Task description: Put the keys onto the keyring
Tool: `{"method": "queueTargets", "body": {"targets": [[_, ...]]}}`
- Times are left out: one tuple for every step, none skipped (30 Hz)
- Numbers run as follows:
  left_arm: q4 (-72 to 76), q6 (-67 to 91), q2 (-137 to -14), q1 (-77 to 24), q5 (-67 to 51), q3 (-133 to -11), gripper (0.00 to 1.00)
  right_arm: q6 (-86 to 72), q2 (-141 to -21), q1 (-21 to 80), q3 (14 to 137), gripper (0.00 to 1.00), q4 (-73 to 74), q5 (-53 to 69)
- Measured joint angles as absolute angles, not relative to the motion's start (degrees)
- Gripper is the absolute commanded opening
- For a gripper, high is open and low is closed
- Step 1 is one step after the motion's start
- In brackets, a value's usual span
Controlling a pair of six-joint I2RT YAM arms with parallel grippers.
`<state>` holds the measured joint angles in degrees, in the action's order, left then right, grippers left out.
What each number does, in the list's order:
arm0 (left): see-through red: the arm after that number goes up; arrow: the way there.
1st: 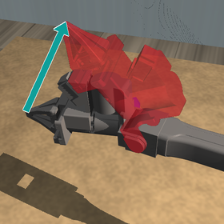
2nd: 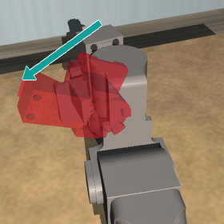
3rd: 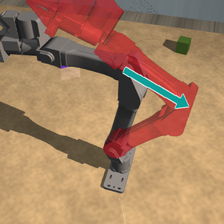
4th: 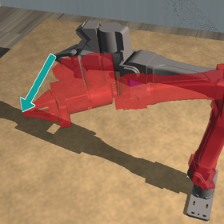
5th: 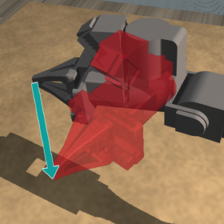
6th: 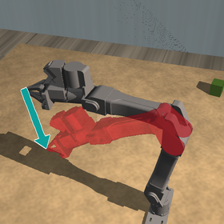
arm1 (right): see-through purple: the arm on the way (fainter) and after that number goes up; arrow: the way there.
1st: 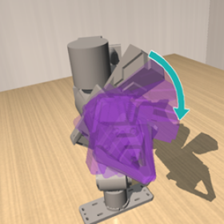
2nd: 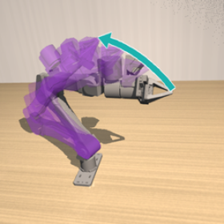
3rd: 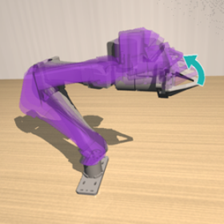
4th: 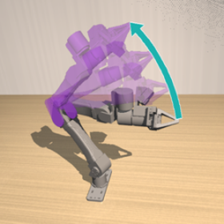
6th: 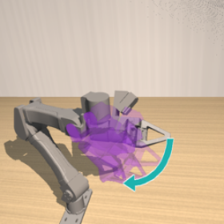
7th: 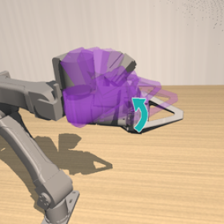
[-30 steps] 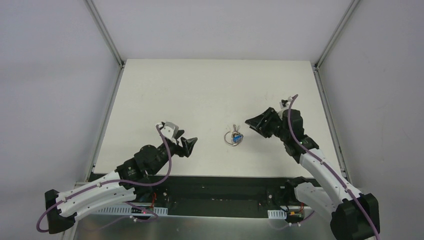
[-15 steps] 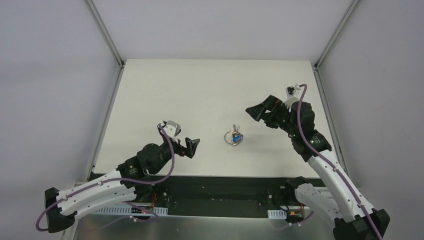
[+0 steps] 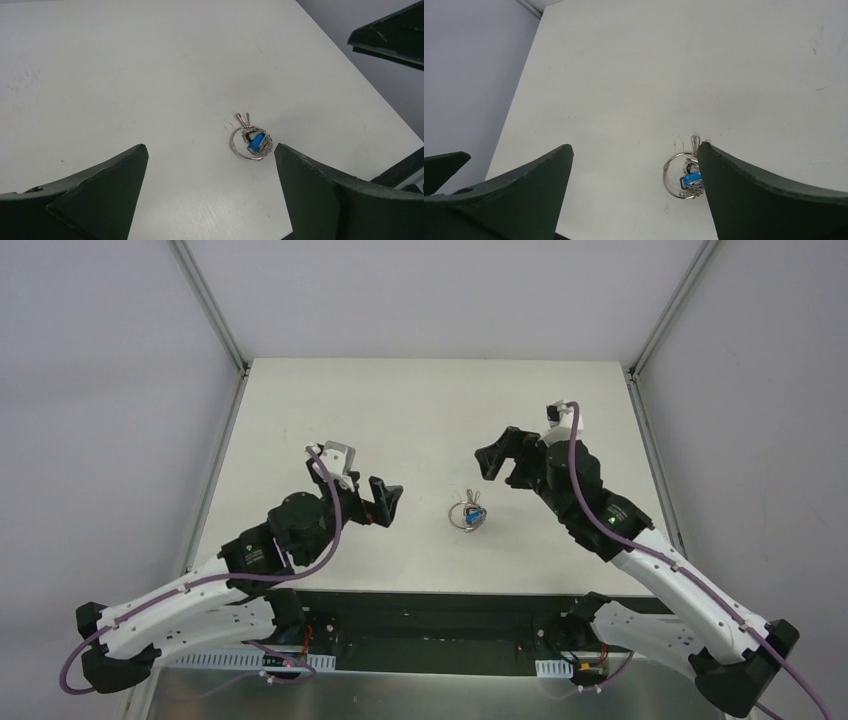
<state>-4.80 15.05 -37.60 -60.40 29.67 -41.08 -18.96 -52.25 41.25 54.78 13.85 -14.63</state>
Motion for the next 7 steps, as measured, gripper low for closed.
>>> {"method": "queueTargets", "body": {"targets": [[-5.5, 15.3, -38.3, -60.4, 30.0, -42.5, 0.99, -18.6, -52.4, 42.3, 54.9, 0.99, 14.0, -16.7], [-6.1, 15.5, -38.9, -60.4, 30.3, -43.4, 0.99, -18.2, -52.4, 43.3, 54.9, 0.99, 14.2, -18.6], [-6.8, 15.6, -39.4, -60.4, 30.6, -44.3, 0.99, -17.8, -52.4, 44.4, 54.9, 0.99, 14.2, -20.4], [-7.4, 15.7, -39.8, -60.4, 30.7, -44.9, 0.99, -17.3, -52.3, 45.4, 54.9, 0.99, 14.1, -21.9], [-7.9, 15.7, -40.0, -60.4, 30.8, -45.4, 0.99, -16.8, -52.2, 46.1, 54.8, 0.99, 14.0, -22.8], [-8.4, 15.7, -40.2, -60.4, 30.9, -45.8, 0.99, -16.1, -51.9, 47.0, 54.7, 0.99, 13.6, -23.7], [-8.7, 15.7, -40.3, -60.4, 31.2, -46.1, 0.99, -15.5, -51.5, 47.7, 54.6, 0.99, 13.3, -24.7]]}}
